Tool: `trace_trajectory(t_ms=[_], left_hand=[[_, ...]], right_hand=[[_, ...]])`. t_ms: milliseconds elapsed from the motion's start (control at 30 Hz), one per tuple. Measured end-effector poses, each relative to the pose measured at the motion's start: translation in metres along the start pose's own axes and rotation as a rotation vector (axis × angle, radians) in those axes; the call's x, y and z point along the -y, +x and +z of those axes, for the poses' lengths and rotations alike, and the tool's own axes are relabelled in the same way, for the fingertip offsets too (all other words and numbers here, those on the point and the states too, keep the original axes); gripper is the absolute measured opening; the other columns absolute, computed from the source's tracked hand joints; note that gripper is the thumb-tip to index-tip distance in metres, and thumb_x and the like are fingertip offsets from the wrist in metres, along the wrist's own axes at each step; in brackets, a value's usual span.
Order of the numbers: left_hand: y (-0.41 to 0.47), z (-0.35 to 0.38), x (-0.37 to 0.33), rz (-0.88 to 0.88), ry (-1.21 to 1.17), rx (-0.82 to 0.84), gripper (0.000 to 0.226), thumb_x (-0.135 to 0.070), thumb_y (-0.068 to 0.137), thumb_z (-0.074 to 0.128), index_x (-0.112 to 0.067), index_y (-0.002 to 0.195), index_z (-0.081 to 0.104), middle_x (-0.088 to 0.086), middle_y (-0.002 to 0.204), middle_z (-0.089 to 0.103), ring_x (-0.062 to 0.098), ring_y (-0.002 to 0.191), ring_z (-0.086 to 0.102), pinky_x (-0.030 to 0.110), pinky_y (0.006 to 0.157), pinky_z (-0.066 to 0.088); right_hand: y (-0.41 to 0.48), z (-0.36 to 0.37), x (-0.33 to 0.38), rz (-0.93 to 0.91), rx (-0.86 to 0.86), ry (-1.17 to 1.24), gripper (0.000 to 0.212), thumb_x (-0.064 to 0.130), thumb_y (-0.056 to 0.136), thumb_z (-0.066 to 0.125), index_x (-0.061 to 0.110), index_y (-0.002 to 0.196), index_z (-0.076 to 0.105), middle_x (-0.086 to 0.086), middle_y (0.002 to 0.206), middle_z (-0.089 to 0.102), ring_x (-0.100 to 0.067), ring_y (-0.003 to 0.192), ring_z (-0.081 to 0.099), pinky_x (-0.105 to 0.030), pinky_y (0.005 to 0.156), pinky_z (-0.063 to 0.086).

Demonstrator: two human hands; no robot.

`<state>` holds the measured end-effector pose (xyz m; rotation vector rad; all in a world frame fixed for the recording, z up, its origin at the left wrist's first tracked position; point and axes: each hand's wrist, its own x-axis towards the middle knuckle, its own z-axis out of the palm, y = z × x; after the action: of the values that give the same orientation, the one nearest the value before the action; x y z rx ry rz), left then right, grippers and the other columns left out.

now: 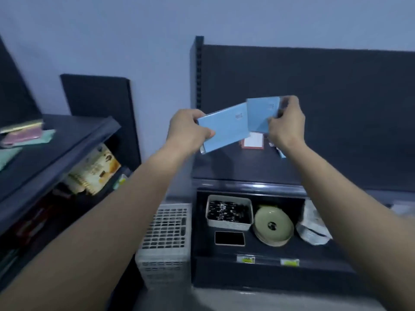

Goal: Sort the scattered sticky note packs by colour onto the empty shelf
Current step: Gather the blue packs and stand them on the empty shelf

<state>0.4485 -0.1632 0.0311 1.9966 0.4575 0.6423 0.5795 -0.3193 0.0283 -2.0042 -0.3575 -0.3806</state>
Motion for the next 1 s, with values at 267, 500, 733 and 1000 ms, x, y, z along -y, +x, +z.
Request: trace_trajectory(t_ms=[267, 500, 733, 1000], left_hand=[[0.073, 0.174, -0.021, -0.052, 0.048, 0.141, 0.015, -0.004, 0.077, 0.07, -0.012, 0.089, 0.067, 0.008, 0.091, 0.065, 0.02, 0.074, 0.06, 0.03, 0.064, 0.05], [0.121, 0.263, -0.008, -0.083, 0.145, 0.219, 0.01, -0.001, 0.076, 0.069, -0.004, 0.085, 0.066, 0.005, 0.079, 0.06, 0.017, 0.069, 0.055, 0.024, 0.058, 0.045], [0.146, 0.293, 0.014, -0.163, 0.249, 0.279, 0.01, -0.001, 0.077, 0.068, -0.008, 0.084, 0.065, 0.004, 0.077, 0.058, 0.012, 0.065, 0.051, 0.018, 0.052, 0.037], [0.165, 0.338, 0.031, -0.234, 0.223, 0.357, 0.017, -0.001, 0.076, 0.072, -0.004, 0.091, 0.066, 0.008, 0.086, 0.061, 0.018, 0.077, 0.056, 0.019, 0.059, 0.042]], right_hand=[[0.131, -0.054, -0.168, 0.232, 0.096, -0.097, 0.02, 0.0, 0.08, 0.063, 0.013, 0.093, 0.057, -0.008, 0.097, 0.064, -0.023, 0.088, 0.061, -0.035, 0.081, 0.053], [0.186, -0.051, -0.27, 0.338, 0.316, -0.037, 0.018, -0.004, 0.08, 0.066, 0.01, 0.085, 0.056, -0.007, 0.087, 0.062, -0.021, 0.081, 0.059, -0.034, 0.077, 0.05], [0.209, -0.023, -0.305, 0.407, 0.462, -0.016, 0.023, -0.002, 0.08, 0.068, 0.012, 0.073, 0.052, -0.006, 0.084, 0.062, -0.019, 0.075, 0.06, -0.027, 0.066, 0.05], [0.222, -0.016, -0.324, 0.394, 0.48, -0.203, 0.017, 0.007, 0.078, 0.071, 0.009, 0.069, 0.057, -0.004, 0.075, 0.059, -0.018, 0.067, 0.055, -0.025, 0.061, 0.044]])
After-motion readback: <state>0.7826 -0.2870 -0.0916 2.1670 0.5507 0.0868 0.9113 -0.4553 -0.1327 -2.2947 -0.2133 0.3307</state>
